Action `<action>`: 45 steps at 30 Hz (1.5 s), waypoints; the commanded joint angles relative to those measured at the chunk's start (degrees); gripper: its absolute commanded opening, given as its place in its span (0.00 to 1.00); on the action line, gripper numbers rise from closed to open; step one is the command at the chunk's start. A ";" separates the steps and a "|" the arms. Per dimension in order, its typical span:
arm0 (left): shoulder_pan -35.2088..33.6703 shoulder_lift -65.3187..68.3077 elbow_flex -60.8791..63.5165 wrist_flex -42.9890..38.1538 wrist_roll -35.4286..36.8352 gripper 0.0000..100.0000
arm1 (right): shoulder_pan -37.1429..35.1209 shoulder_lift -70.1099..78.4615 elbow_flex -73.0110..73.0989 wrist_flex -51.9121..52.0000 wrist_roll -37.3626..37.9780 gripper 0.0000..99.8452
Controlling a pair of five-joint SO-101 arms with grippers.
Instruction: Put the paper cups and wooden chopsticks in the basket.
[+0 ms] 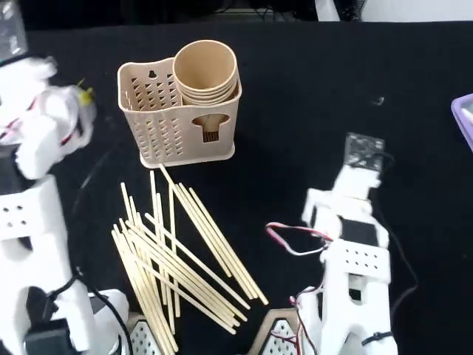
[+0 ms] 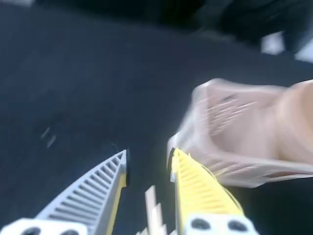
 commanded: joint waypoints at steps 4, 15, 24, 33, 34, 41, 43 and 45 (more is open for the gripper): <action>-15.16 -8.00 33.01 -6.24 -6.24 0.16 | -15.82 -1.45 -1.45 1.58 10.55 0.18; -20.97 -23.56 79.87 -37.63 -6.95 0.16 | -42.46 -1.36 -4.44 7.65 8.44 0.19; -20.70 -25.05 88.04 -45.54 -2.02 0.16 | -50.11 6.99 -1.89 -7.47 8.53 0.18; -18.15 -25.49 89.01 -46.59 -2.64 0.16 | -50.11 31.52 -9.01 -13.54 8.88 0.18; -18.15 -25.49 89.01 -46.59 -2.64 0.16 | -50.11 32.92 -10.15 -13.27 8.79 0.18; -18.15 -25.49 89.01 -46.59 -2.64 0.16 | -45.19 34.95 -12.53 -11.16 9.05 0.00; -18.15 -25.49 89.01 -46.59 -2.64 0.16 | -42.81 34.95 -12.53 -10.73 9.05 0.02; -18.07 -25.49 89.01 -46.68 -2.64 0.16 | -41.23 34.86 -12.62 -10.64 9.05 0.01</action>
